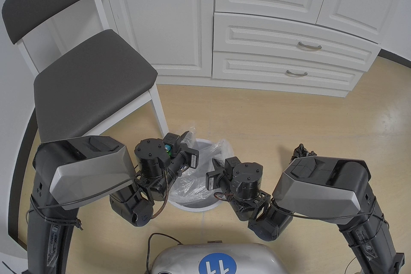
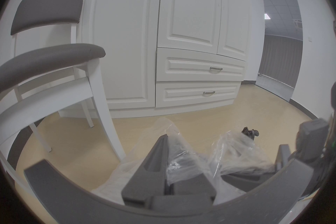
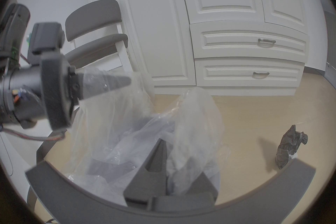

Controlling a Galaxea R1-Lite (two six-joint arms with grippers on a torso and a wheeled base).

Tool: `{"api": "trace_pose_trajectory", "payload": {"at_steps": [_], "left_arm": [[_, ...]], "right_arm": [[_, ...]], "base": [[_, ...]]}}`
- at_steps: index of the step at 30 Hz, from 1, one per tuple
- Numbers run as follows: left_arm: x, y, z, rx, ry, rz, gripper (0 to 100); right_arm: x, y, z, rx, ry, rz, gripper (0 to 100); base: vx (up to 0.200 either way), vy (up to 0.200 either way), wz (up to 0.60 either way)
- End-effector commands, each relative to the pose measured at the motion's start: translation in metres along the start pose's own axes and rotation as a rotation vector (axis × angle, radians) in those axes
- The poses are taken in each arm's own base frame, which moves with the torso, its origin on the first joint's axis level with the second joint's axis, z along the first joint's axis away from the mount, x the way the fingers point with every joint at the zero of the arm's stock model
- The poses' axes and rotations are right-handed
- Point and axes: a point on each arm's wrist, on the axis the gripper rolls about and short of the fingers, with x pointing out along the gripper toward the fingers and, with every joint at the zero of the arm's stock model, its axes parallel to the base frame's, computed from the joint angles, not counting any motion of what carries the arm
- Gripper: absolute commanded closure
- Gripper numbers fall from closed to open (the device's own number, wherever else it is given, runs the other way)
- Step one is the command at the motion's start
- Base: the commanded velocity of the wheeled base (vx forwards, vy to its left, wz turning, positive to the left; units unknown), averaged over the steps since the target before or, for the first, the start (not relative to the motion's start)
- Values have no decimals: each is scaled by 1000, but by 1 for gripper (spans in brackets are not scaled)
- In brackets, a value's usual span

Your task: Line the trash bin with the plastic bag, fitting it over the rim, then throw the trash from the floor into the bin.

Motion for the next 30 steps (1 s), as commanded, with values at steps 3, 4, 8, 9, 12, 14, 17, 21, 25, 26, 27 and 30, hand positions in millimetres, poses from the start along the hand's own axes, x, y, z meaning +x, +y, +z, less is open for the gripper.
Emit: {"api": "trace_pose_trajectory", "payload": {"at_steps": [3,4,8,9,12,14,17,21,25,26,27,30], "left_arm": [[-11,-4,14,2,-4,-22,100],[-12,-5,10,4,6,-26,100],[-10,-6,0,11,33,-30,100],[-10,-6,-1,11,38,-29,100],[-9,-2,-4,17,60,-20,100],[-9,7,-4,23,79,-2,100],[-10,13,-3,31,97,11,100],[-12,23,-2,46,131,28,100],[-20,35,3,72,172,17,100],[-21,37,6,76,182,20,100],[-22,39,7,78,189,22,100],[-27,42,12,79,209,25,100]], "right_arm": [[-2,-4,-10,-18,38,-8,100],[-2,-7,-11,-26,46,-14,100],[-4,-17,-8,-44,55,-33,100],[-5,-20,-6,-57,60,-33,100],[-13,-35,3,-119,77,-49,100],[-22,-46,7,-166,101,-34,100],[-29,-56,10,-202,127,-7,100],[-33,-68,9,-236,152,-5,100],[-31,-79,4,-270,177,-29,100],[-30,-82,2,-280,182,-34,100],[-30,-84,0,-292,187,-39,100],[-28,-90,-1,-312,187,-52,100]], "base": [[0,0,0],[0,0,0],[0,0,0],[0,0,0],[0,0,0],[0,0,0],[0,0,0],[0,0,0],[0,0,0],[0,0,0],[0,0,0],[0,0,0]]}}
